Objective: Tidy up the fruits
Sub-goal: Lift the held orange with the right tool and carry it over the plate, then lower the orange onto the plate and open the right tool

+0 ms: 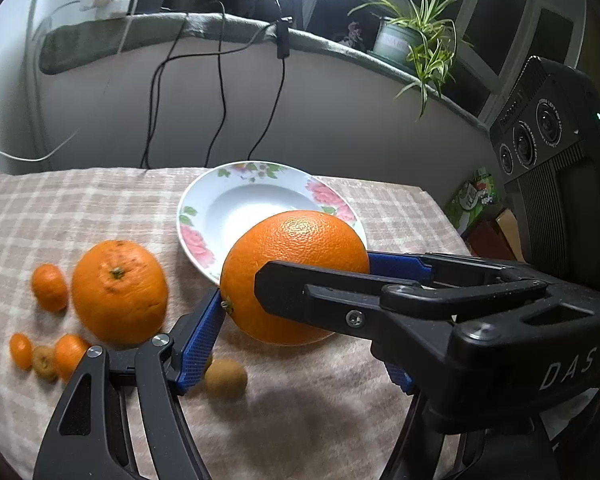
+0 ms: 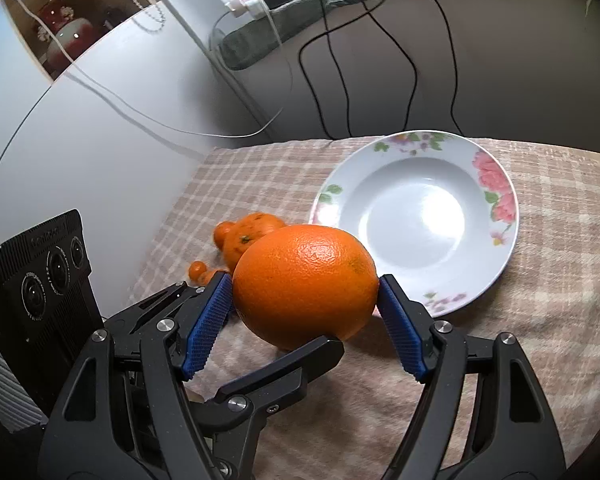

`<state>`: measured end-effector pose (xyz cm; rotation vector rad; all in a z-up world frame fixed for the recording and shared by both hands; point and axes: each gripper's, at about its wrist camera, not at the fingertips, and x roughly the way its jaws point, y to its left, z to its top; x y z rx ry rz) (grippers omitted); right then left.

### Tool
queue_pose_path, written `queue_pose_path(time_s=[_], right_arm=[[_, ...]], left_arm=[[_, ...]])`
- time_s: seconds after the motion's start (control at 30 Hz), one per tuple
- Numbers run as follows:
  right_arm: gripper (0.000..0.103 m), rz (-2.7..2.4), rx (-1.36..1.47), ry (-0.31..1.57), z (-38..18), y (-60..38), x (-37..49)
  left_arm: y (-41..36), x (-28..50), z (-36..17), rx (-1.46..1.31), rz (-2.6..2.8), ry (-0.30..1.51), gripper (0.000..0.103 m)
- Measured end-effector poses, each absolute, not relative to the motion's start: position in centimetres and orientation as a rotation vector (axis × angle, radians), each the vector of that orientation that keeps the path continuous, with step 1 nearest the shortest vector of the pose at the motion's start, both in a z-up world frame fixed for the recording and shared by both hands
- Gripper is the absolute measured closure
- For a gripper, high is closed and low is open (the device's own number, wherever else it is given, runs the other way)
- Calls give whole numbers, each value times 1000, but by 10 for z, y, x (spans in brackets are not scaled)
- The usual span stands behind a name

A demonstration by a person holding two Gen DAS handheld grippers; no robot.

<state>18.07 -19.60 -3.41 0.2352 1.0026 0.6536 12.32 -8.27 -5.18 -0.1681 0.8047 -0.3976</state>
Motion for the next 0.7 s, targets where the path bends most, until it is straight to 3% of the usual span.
queue_pose_path(time_s=[0.7], right_arm=[[26, 683, 197, 1069, -58, -218, 221]], left_arm=[[-111, 153, -68, -134, -339, 878, 32]])
